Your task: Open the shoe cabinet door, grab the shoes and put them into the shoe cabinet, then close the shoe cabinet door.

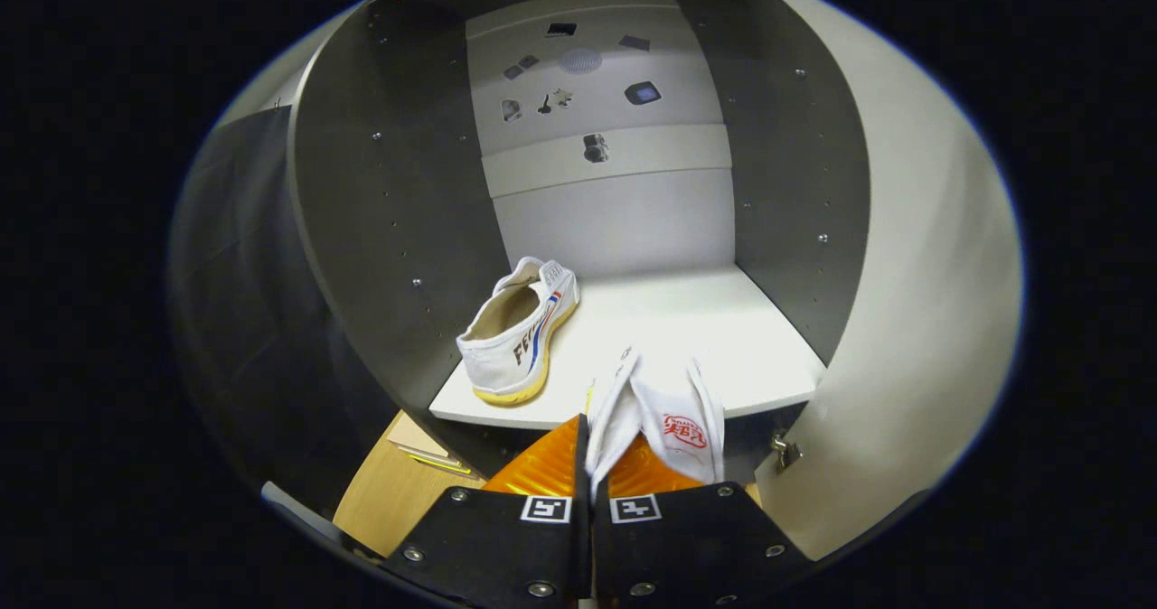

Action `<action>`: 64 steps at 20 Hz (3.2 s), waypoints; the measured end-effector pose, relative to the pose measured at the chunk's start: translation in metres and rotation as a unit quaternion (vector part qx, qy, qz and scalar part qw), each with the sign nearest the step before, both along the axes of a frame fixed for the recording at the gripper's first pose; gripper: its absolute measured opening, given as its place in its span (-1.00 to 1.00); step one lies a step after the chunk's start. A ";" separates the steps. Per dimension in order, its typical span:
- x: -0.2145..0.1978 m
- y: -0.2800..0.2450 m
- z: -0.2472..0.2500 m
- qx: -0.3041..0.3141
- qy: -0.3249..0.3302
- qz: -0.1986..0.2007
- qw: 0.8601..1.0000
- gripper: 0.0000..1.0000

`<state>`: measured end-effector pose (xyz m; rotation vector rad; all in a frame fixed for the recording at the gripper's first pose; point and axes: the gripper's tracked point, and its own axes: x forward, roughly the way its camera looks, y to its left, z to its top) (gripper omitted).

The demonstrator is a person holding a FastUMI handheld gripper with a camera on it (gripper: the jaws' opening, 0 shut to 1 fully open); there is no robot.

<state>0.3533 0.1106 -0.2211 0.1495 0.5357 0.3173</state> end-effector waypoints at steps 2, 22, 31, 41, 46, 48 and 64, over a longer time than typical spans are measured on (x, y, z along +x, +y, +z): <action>0.016 0.003 0.004 -0.003 -0.002 0.008 1.000 -0.97; 0.187 0.017 -0.013 -0.085 0.012 0.029 0.996 -0.97; 0.186 0.023 -0.004 -0.112 -0.012 0.013 0.994 -0.63; 0.110 0.013 0.060 -0.081 -0.064 -0.003 0.995 0.14; 0.040 0.010 0.094 -0.055 -0.091 -0.015 0.994 0.53; 0.000 0.011 0.107 -0.043 -0.098 -0.017 0.994 0.64; -0.224 -0.062 0.147 -0.019 -0.135 -0.052 0.989 0.86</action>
